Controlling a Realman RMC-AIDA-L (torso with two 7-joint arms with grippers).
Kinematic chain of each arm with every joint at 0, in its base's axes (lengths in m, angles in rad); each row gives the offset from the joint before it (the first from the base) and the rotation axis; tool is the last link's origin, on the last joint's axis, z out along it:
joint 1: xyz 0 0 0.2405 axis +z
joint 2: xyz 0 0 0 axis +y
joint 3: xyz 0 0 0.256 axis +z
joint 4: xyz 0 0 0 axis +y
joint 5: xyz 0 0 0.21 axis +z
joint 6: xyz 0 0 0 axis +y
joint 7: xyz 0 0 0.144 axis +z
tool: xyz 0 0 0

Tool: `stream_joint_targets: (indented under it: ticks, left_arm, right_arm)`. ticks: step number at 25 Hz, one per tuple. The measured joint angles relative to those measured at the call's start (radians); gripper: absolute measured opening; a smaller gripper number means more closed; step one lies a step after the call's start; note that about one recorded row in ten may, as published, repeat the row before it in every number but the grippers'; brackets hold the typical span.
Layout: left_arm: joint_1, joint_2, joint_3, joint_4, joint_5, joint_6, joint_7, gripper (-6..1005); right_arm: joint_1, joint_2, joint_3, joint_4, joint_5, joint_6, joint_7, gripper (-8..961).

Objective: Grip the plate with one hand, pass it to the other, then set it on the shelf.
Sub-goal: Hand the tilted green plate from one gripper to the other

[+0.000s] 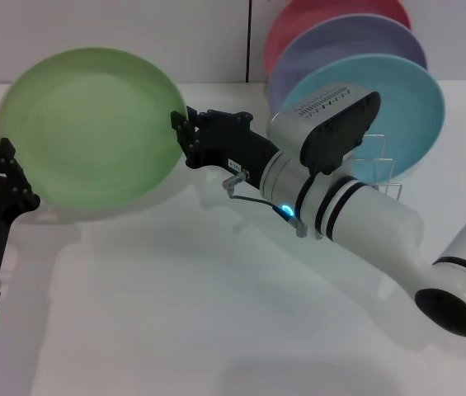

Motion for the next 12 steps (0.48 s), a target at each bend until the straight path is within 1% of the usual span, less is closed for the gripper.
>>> stream_joint_targets:
  ticks: [12]
  left_arm:
    - [0.000, 0.000, 0.000, 0.001, 0.000, 0.000, 0.001, 31]
  right_arm:
    - [0.000, 0.000, 0.000, 0.000, 0.000, 0.000, 0.000, 119]
